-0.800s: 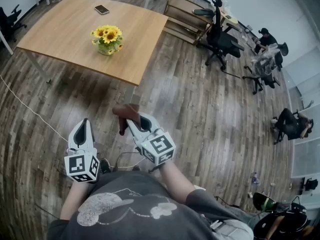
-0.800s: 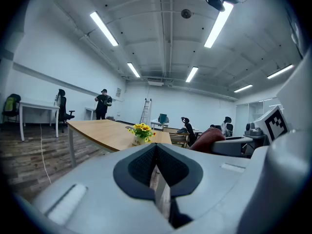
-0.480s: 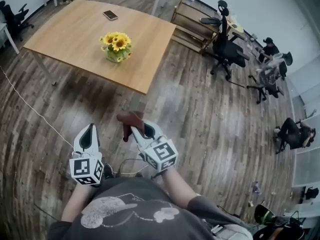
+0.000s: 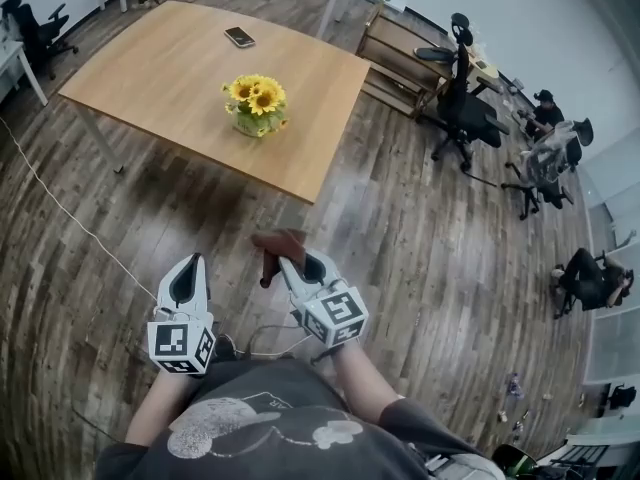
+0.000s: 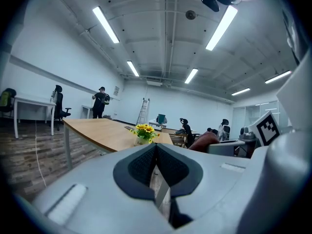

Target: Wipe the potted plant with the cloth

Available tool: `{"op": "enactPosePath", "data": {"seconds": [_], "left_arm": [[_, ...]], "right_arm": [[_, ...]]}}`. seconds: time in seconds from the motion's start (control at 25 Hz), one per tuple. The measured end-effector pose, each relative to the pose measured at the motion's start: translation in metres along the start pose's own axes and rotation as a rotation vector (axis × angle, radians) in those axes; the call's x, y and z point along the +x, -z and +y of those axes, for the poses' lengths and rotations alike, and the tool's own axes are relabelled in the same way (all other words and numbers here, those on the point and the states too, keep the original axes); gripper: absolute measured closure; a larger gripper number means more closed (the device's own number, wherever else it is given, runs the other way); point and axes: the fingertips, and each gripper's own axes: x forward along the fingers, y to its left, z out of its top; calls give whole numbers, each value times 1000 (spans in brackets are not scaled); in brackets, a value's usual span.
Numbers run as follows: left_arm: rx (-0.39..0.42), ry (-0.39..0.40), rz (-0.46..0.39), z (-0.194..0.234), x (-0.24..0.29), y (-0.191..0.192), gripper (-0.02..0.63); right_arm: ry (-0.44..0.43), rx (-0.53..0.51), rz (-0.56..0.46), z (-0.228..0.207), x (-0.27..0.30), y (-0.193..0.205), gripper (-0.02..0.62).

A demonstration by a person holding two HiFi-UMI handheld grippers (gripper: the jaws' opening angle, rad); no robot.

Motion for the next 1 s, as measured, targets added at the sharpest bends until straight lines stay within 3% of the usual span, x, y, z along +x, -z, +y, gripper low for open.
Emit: {"op": "enactPosePath", "data": {"seconds": [0.32,0.56,1.0], "left_arm": [[-10,57,30,44,17,3,588],[-7,68,45,44,63,9,588],[0,-36,74,54,185,-1,586]], "right_arm": [[127,25,-50,-13,19,-11,548],[170,48,-56,-67,36,-16,548],[75,79,-47,-181,133,-53,548]]}}
